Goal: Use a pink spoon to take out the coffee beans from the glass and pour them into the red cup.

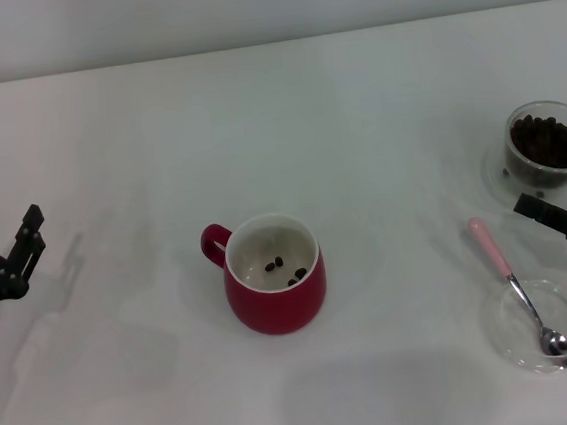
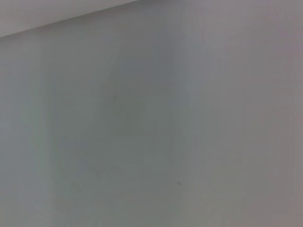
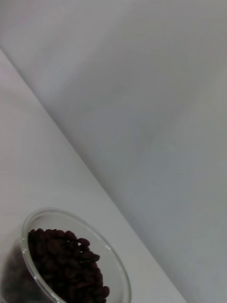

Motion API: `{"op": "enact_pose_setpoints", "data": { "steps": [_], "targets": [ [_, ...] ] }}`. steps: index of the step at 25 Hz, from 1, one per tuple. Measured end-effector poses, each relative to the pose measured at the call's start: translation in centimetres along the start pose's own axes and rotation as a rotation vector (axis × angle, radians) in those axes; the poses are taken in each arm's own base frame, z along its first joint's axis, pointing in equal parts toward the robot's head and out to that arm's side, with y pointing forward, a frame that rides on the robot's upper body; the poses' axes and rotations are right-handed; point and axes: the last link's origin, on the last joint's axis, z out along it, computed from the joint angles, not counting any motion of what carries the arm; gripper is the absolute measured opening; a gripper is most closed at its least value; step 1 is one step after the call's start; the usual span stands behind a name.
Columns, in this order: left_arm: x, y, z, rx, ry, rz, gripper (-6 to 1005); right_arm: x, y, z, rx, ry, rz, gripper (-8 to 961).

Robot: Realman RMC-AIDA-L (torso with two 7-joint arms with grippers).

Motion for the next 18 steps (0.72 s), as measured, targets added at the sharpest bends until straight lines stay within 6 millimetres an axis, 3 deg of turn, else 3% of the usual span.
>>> {"op": "enact_pose_setpoints", "data": {
  "steps": [7,18],
  "targets": [
    [-0.1,0.1,-0.2,0.001,-0.001,-0.004,565,-1.8,0.1,-0.7,-0.031,-0.057,-0.017,194],
    [-0.2,0.2,-0.6,0.008,0.0,-0.012,566,-6.8,-0.9,-4.4,-0.004,-0.209,-0.087,194]
  ]
}}
